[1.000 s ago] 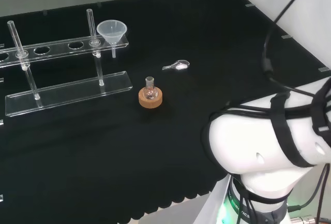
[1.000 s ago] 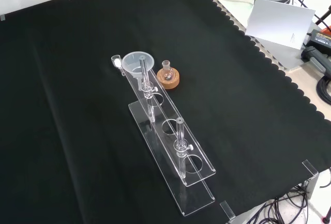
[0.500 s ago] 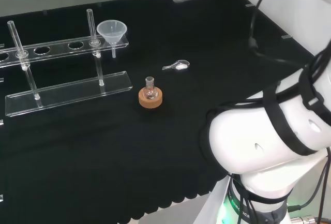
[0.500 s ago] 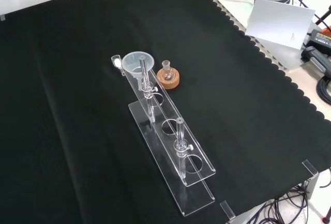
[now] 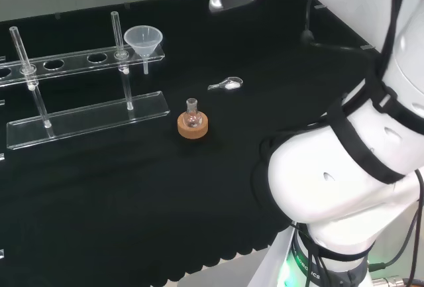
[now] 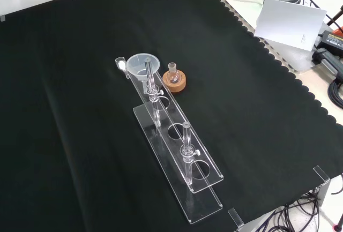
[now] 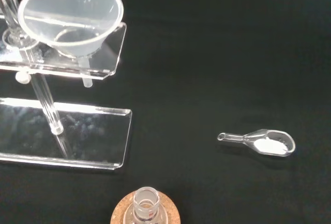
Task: Pick up the funnel from the transparent funnel stand.
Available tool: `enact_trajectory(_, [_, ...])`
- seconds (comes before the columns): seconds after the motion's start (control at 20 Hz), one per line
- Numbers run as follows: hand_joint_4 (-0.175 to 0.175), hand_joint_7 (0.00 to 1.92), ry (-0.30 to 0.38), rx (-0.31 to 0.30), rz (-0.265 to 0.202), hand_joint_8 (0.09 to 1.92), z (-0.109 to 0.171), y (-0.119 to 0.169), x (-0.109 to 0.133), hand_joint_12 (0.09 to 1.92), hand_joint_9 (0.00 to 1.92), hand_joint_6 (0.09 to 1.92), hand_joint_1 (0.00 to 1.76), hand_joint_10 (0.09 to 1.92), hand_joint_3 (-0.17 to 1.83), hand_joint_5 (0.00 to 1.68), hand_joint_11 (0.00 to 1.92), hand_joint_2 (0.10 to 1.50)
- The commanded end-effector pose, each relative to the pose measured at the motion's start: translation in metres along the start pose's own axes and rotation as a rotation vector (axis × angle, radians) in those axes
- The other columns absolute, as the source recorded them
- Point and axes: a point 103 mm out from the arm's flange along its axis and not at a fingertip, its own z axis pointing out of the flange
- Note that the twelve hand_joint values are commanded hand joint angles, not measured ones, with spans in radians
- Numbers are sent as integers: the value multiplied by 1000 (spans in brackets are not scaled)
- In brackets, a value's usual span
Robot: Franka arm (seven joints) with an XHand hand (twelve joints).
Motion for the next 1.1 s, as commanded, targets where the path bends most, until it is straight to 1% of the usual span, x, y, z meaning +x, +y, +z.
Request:
enact_trajectory(0.05, [-3,16,-18,33,-59,530,20,35,18,1391,179,87,0,674,373,177,124,1082])
enact_trajectory(0.25, [-8,2,-21,52,-83,567,29,47,26,1405,181,87,36,702,333,169,113,1056])
enact_trajectory(0.4, [-11,0,-20,63,-98,554,35,53,31,1406,176,87,64,709,318,162,110,1040])
enact_trajectory(0.55, [-14,0,-36,81,-109,536,43,58,35,1408,167,87,111,714,299,150,106,1010])
enact_trajectory(0.65, [-15,0,-58,97,-121,524,47,63,39,1410,162,87,204,717,276,134,102,969])
enact_trajectory(0.85, [-15,0,-65,110,-146,497,50,68,42,1418,161,87,371,731,236,94,104,892])
enact_trajectory(1.0, [-12,0,-82,120,-150,487,50,70,46,1426,161,87,425,745,214,71,112,850])
enact_trajectory(1.1, [-12,0,-83,148,-152,475,51,71,49,1454,151,87,455,786,197,57,116,818])
